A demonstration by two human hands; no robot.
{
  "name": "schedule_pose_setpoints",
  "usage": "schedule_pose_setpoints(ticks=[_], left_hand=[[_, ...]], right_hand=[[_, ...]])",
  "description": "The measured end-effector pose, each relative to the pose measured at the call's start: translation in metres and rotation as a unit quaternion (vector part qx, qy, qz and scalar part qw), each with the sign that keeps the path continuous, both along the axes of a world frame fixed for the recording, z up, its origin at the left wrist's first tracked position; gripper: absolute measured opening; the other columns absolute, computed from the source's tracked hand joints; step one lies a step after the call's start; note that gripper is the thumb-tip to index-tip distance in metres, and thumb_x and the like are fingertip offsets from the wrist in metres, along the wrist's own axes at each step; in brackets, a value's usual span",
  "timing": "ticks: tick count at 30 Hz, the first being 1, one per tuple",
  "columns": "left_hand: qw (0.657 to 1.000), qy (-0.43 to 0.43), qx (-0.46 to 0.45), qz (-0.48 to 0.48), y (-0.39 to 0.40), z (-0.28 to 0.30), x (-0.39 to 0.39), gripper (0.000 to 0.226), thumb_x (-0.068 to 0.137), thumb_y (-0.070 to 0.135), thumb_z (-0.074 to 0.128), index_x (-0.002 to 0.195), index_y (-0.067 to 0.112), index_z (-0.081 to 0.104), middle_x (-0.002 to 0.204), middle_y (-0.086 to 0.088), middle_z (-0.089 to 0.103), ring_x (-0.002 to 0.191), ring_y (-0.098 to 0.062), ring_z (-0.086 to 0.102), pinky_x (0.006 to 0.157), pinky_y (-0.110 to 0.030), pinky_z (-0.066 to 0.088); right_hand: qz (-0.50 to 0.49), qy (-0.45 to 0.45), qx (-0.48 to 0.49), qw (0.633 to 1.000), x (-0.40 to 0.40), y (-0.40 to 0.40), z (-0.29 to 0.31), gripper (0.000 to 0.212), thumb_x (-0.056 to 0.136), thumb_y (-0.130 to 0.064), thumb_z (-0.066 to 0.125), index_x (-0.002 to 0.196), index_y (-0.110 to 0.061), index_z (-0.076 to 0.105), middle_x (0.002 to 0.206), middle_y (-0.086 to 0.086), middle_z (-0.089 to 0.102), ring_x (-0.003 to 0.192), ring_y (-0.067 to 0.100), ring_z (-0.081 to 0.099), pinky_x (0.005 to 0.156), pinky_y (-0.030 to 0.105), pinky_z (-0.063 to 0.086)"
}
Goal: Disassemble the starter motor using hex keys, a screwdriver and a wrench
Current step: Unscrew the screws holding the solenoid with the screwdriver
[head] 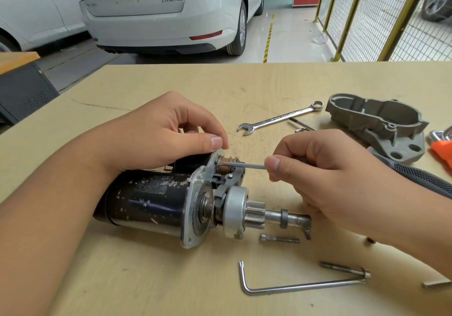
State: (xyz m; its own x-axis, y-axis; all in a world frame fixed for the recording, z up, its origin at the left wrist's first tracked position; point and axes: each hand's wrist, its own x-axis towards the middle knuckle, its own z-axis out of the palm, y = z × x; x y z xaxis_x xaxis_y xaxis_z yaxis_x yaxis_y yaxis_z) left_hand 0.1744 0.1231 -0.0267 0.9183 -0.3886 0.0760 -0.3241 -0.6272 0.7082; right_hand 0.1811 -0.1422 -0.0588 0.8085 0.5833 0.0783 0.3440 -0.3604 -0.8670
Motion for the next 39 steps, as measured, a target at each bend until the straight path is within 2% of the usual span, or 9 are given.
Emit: schedule_pose_setpoints(ticks=[8, 12, 15, 18, 22, 27, 33, 36, 39], left_hand=[[1.000, -0.005, 0.009, 0.003, -0.002, 0.001, -0.001, 0.027, 0.084, 0.055, 0.067, 0.096, 0.036, 0.082, 0.091, -0.031, 0.069, 0.086, -0.054, 0.060, 0.075, -0.066, 0.051], [1.000, 0.002, -0.003, -0.008, -0.002, 0.001, -0.002, 0.027, 0.083, 0.053, 0.067, 0.095, 0.034, 0.083, 0.092, -0.030, 0.068, 0.087, -0.055, 0.059, 0.077, -0.067, 0.050], [1.000, 0.001, -0.004, -0.029, -0.005, 0.002, -0.004, 0.015, 0.086, 0.036, 0.069, 0.089, 0.031, 0.084, 0.098, -0.010, 0.074, 0.089, -0.048, 0.061, 0.078, -0.052, 0.050], [0.999, 0.011, -0.009, -0.029, -0.008, 0.002, -0.005, 0.029, 0.081, 0.008, 0.057, 0.081, 0.021, 0.083, 0.103, -0.001, 0.075, 0.097, -0.022, 0.069, 0.084, -0.031, 0.052], [0.999, 0.016, -0.017, -0.027, -0.009, 0.004, -0.005, 0.034, 0.074, 0.005, 0.049, 0.078, 0.014, 0.081, 0.103, -0.003, 0.074, 0.107, -0.023, 0.067, 0.099, -0.036, 0.050], [1.000, 0.014, -0.015, -0.021, -0.012, 0.004, -0.006, 0.031, 0.079, 0.006, 0.051, 0.076, 0.014, 0.080, 0.099, -0.004, 0.075, 0.096, -0.017, 0.067, 0.082, -0.016, 0.046], [1.000, -0.015, 0.013, -0.011, -0.019, 0.005, -0.006, 0.018, 0.086, 0.023, 0.067, 0.077, 0.027, 0.081, 0.098, 0.000, 0.076, 0.085, -0.023, 0.067, 0.078, -0.034, 0.052], [0.999, -0.029, 0.031, -0.003, -0.028, 0.007, -0.009, 0.012, 0.085, 0.037, 0.071, 0.079, 0.035, 0.081, 0.101, 0.006, 0.074, 0.075, -0.029, 0.058, 0.071, -0.043, 0.048], [0.998, -0.027, 0.045, -0.027, -0.038, 0.008, -0.012, 0.013, 0.085, 0.039, 0.071, 0.084, 0.032, 0.082, 0.101, 0.005, 0.073, 0.078, -0.031, 0.059, 0.072, -0.047, 0.050]], right_hand=[[0.003, 0.008, 0.018, 1.000, 0.003, 0.000, -0.003, 0.027, 0.088, -0.048, 0.057, 0.080, -0.025, 0.068, 0.043, -0.011, 0.037, 0.040, 0.007, 0.031, 0.048, 0.031, 0.033], [0.004, -0.001, 0.019, 1.000, 0.004, -0.001, -0.003, 0.028, 0.098, -0.041, 0.062, 0.079, -0.023, 0.068, 0.044, -0.012, 0.037, 0.041, 0.007, 0.031, 0.049, 0.033, 0.034], [-0.001, -0.006, 0.017, 1.000, 0.004, 0.000, -0.004, 0.025, 0.099, -0.037, 0.063, 0.079, -0.024, 0.068, 0.044, -0.012, 0.037, 0.041, 0.008, 0.032, 0.049, 0.032, 0.035], [-0.007, -0.009, 0.011, 1.000, 0.004, 0.000, -0.005, 0.023, 0.098, -0.038, 0.062, 0.081, -0.025, 0.069, 0.045, -0.012, 0.038, 0.042, 0.008, 0.033, 0.049, 0.032, 0.036], [-0.006, -0.021, 0.010, 1.000, 0.003, 0.000, -0.005, 0.024, 0.099, -0.037, 0.063, 0.081, -0.023, 0.068, 0.045, -0.012, 0.039, 0.042, 0.008, 0.034, 0.050, 0.032, 0.037], [0.000, -0.074, -0.016, 0.997, 0.005, -0.001, -0.002, 0.033, 0.097, -0.038, 0.062, 0.072, -0.016, 0.063, 0.047, -0.010, 0.041, 0.043, 0.007, 0.035, 0.046, 0.022, 0.032], [0.038, -0.359, -0.118, 0.925, -0.002, -0.003, 0.007, 0.027, 0.099, -0.033, 0.054, 0.079, -0.015, 0.058, 0.052, -0.007, 0.043, 0.048, 0.020, 0.043, 0.046, 0.034, 0.038], [0.061, -0.407, -0.148, 0.899, 0.000, -0.003, 0.007, 0.028, 0.101, -0.030, 0.054, 0.081, -0.010, 0.057, 0.054, -0.004, 0.042, 0.046, 0.027, 0.041, 0.042, 0.039, 0.037], [0.065, -0.394, -0.139, 0.906, 0.004, -0.003, 0.006, 0.028, 0.101, -0.032, 0.054, 0.083, -0.011, 0.058, 0.054, -0.008, 0.042, 0.046, 0.021, 0.040, 0.043, 0.036, 0.035]])
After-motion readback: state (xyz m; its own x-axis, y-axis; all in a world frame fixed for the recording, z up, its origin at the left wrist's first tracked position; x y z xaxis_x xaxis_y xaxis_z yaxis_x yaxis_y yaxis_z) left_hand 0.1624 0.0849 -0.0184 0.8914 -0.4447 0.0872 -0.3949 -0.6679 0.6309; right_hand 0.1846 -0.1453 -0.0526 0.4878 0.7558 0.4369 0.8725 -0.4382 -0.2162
